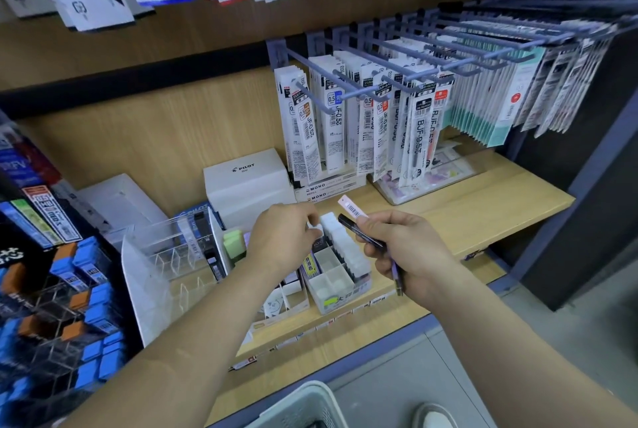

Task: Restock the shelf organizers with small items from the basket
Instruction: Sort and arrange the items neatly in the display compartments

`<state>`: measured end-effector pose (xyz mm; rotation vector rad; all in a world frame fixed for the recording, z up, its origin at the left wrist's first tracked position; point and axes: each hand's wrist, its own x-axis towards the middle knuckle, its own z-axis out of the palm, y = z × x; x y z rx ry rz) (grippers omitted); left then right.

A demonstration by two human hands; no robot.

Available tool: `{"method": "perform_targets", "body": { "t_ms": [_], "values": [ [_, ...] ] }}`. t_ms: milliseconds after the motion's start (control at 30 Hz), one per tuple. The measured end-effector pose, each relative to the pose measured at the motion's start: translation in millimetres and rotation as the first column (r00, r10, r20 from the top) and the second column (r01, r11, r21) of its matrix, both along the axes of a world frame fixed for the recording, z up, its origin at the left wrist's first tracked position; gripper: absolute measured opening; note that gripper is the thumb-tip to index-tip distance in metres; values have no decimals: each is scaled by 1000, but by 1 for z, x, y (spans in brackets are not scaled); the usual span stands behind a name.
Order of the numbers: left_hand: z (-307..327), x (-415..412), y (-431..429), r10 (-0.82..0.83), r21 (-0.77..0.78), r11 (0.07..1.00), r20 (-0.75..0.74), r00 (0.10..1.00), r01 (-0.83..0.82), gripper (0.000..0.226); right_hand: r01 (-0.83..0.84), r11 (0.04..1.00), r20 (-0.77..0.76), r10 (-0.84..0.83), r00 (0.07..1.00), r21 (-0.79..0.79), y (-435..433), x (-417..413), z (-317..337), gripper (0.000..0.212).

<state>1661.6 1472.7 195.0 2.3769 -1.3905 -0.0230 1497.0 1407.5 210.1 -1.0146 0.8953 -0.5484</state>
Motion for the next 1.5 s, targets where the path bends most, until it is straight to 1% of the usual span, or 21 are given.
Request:
{"method": "perform_targets", "body": {
  "t_ms": [167,233,267,300,333,367,400,433,467,500,567,633,700,767,867,967,1033,1100,1167,1367,1500],
  "values": [
    [-7,1,-8,-39,130,991,202,979,12,12,-24,1000,-25,24,999,10,0,0,-2,16],
    [-5,0,-7,-40,142,990,233,972,7,18,-33,999,-29,33,999,24,1,1,-2,12],
    [-3,-1,-5,-31,105,994,196,980,10,22,-36,999,-28,37,999,30,1,2,-2,10],
    [1,-3,-2,-16,27,1000,78,997,14,27,-41,999,-26,41,999,33,2,3,-2,8],
    [6,-6,2,-2,-64,998,-140,990,-7,31,-46,998,-23,47,999,33,2,4,-2,8],
    [12,-10,6,-19,-152,987,-408,913,-47,32,-53,998,-18,54,998,34,3,5,-2,7],
    [18,-16,11,-61,-208,974,-630,775,-93,28,-66,997,-10,66,998,34,4,6,-2,6],
    [24,-21,17,-107,-235,965,-755,647,-115,22,-84,996,-1,84,996,34,6,8,-1,5],
    [26,-24,22,-136,-248,963,-794,593,-111,17,-108,994,9,108,994,30,8,9,1,6],
    [28,-24,27,-153,-259,960,-801,578,-105,15,-136,990,19,135,991,24,10,11,2,9],
    [33,-21,36,-153,-266,957,-798,583,-113,8,-178,984,36,177,983,12,14,14,5,13],
    [40,-13,44,-159,-295,944,-798,581,-146,3,-201,980,35,201,979,-2,16,18,8,8],
    [50,-4,52,-167,-362,893,-820,547,-270,7,-206,979,32,206,978,-7,16,20,12,9],
    [62,7,61,-219,-424,807,-861,458,-411,15,-195,981,66,193,979,20,15,21,17,17],
    [76,22,80,-268,-431,765,-889,373,-478,17,-202,978,124,194,973,60,17,22,25,20],
    [73,26,97,-228,-400,808,-890,395,-434,12,-233,971,123,225,967,50,24,27,28,21],
    [63,28,105,-193,-373,844,-881,431,-386,16,-241,970,128,235,964,40,28,32,28,19],
    [55,28,108,-150,-338,883,-861,487,-326,22,-246,969,111,244,963,4,32,36,29,17],
    [53,27,111,-131,-323,908,-823,553,-266,19,-248,968,72,251,965,-47,36,39,29,14],
    [67,47,129,-69,-327,917,-696,715,-230,4,-229,969,43,234,971,-96,48,48,25,12],
    [70,77,150,50,-289,919,-589,807,-268,20,-218,973,93,224,970,-75,52,53,24,11]
  ]
}}
